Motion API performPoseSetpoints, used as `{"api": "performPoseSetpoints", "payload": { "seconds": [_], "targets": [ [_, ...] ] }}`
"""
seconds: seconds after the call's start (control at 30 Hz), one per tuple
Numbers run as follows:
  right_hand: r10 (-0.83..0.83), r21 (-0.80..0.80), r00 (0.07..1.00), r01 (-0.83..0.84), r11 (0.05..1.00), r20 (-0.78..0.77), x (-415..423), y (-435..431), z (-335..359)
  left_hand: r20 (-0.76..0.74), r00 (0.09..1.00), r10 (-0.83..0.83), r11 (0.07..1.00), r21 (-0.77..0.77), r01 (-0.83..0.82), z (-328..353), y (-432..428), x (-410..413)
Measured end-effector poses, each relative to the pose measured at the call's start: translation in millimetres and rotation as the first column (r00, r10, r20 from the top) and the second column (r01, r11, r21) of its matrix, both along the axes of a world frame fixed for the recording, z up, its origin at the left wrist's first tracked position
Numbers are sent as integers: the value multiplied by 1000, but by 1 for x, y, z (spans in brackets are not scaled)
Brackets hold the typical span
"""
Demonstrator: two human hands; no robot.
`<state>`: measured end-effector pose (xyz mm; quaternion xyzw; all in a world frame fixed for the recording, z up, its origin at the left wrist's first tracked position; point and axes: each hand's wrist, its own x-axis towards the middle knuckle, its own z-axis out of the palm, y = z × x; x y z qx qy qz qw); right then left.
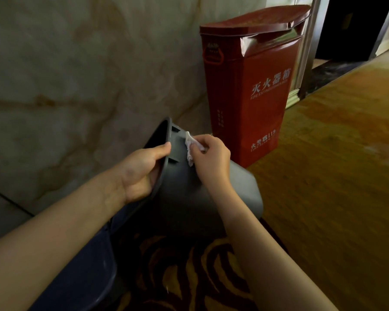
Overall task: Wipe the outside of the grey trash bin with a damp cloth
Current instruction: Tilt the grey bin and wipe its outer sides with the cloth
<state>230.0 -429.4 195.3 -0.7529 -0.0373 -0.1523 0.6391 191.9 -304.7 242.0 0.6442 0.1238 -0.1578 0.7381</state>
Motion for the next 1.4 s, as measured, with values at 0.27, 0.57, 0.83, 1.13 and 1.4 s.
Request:
{"api": "performPoseSetpoints", "payload": {
  "seconds": [0.27,0.57,0.83,1.13,1.4],
  "targets": [
    [-203,-77,959,191,978,-199,14,-42,-60,1,997,73,997,31,-73,3,2,6],
    [-443,-126,783,434,892,-436,1,-95,-127,-23,999,37,996,82,-35,8,-11,13],
    [-442,20,642,580,814,-626,-12,-106,-148,-20,997,71,993,91,-69,13,-5,16],
    [-152,-16,921,169,986,358,-70,15,-36,-44,998,33,996,83,-30,14,-6,22],
    [-377,28,918,376,926,123,-45,-11,-106,-23,997,68,981,181,-63,18,-1,34]
  ]
}}
